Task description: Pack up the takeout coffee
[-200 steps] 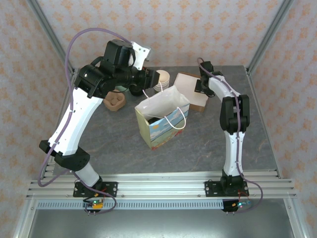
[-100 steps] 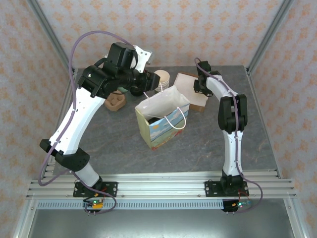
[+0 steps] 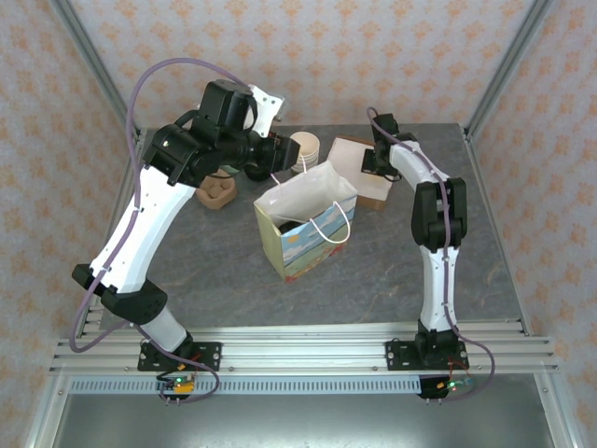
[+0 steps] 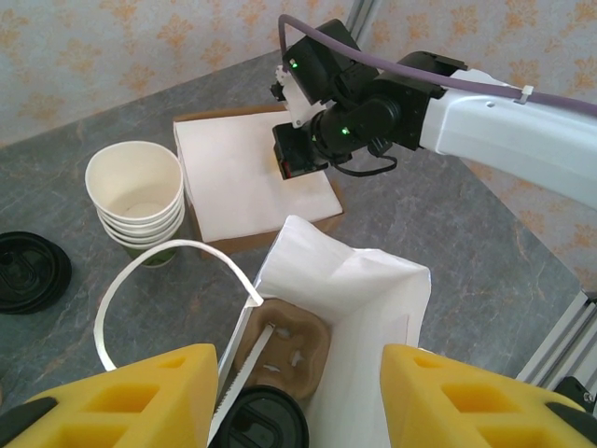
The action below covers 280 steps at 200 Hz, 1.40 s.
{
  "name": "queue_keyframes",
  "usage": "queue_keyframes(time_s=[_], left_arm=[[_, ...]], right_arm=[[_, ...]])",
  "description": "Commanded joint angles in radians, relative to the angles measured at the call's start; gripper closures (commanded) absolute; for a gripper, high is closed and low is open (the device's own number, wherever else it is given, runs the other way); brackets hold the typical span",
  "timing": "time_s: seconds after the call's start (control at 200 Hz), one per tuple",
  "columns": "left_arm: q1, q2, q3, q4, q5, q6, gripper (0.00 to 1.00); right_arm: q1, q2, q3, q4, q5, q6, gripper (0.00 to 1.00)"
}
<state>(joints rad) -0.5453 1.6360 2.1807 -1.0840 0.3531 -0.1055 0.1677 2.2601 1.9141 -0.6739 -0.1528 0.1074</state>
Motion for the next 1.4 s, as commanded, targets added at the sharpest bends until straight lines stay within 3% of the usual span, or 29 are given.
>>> queue_keyframes(time_s=[0.0, 0.295, 0.525, 0.696, 0.976, 1.191, 1.396], left_arm=[[-0.002, -0.03, -0.012, 0.016, -0.027, 0.012, 0.51], [-0.002, -0.033, -0.016, 0.012, -0.025, 0.018, 0.51], [-0.001, -0.033, -0.026, 0.011, -0.028, 0.021, 0.51], [-0.001, -0.032, -0.03, 0.012, -0.029, 0.02, 0.51], [-0.002, -0.036, -0.031, 0.006, -0.041, 0.02, 0.51], [-0.002, -0.037, -0.038, 0.013, -0.042, 0.021, 0.51], [-0.001, -0.034, -0.035, 0.013, -0.035, 0.024, 0.51]], right_arm=[[0.003, -0.108, -0.043, 0.044, -0.062, 0.004, 1.0], [-0.008, -0.178, -0.12, 0.045, 0.001, 0.013, 0.98], [-0.043, -0.194, -0.123, 0.056, 0.009, 0.008, 0.71], [-0.08, -0.149, -0.053, 0.062, 0.024, 0.031, 0.57], [-0.099, -0.033, 0.049, 0.002, 0.032, 0.07, 0.54], [-0.083, -0.079, -0.072, 0.035, 0.011, 0.088, 0.54], [-0.068, -0.048, -0.084, 0.031, 0.013, 0.087, 0.54]])
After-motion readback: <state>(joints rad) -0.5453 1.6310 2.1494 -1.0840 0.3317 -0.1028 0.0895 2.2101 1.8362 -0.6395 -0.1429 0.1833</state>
